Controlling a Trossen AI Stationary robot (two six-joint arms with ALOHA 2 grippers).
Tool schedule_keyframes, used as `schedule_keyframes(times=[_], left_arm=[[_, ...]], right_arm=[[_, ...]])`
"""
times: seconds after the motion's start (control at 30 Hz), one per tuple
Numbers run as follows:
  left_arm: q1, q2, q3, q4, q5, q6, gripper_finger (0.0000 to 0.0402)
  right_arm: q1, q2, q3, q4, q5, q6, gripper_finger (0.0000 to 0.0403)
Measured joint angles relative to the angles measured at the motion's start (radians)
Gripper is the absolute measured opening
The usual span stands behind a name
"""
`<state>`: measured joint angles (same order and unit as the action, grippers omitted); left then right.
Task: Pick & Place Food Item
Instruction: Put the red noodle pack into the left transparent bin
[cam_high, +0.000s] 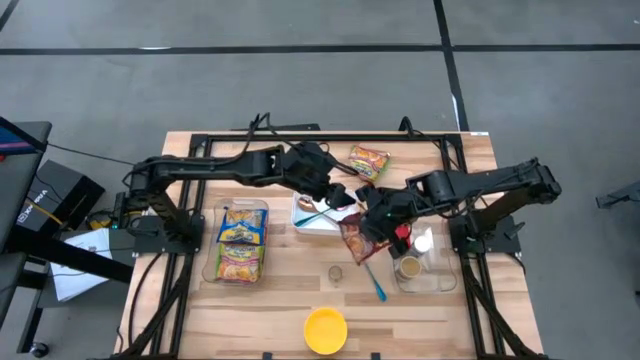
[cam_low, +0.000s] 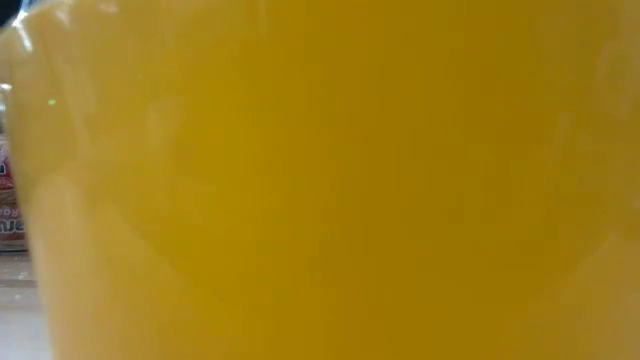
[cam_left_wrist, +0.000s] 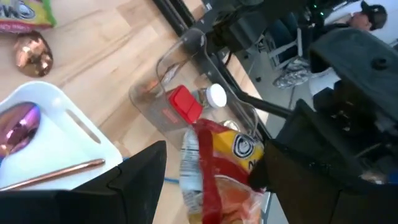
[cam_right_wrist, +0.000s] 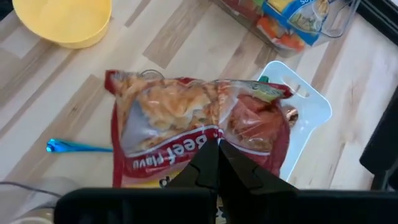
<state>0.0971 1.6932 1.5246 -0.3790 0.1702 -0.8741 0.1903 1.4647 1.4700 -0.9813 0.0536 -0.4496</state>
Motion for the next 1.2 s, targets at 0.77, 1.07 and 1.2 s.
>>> schedule_keyframes(times=[0.77,1.07,1.2], left_arm=[[0.043,-0.002,0.0,0.089,0.312,-0.027,0.0265],[0.038,-0.002,0.0,0.096,0.408,-0.083,0.0265],[0.038,-0.002,0.0,0.096,0.448,-0.1,0.0264]], right_arm=[[0.097,0.001,0.145,-0.042,0.0,-0.367,0.0],[0.08,0.008,0.145,-0.003,0.0,-0.471,0.0],[0.076,0.008,0.145,-0.002,0.0,-0.493,0.0]])
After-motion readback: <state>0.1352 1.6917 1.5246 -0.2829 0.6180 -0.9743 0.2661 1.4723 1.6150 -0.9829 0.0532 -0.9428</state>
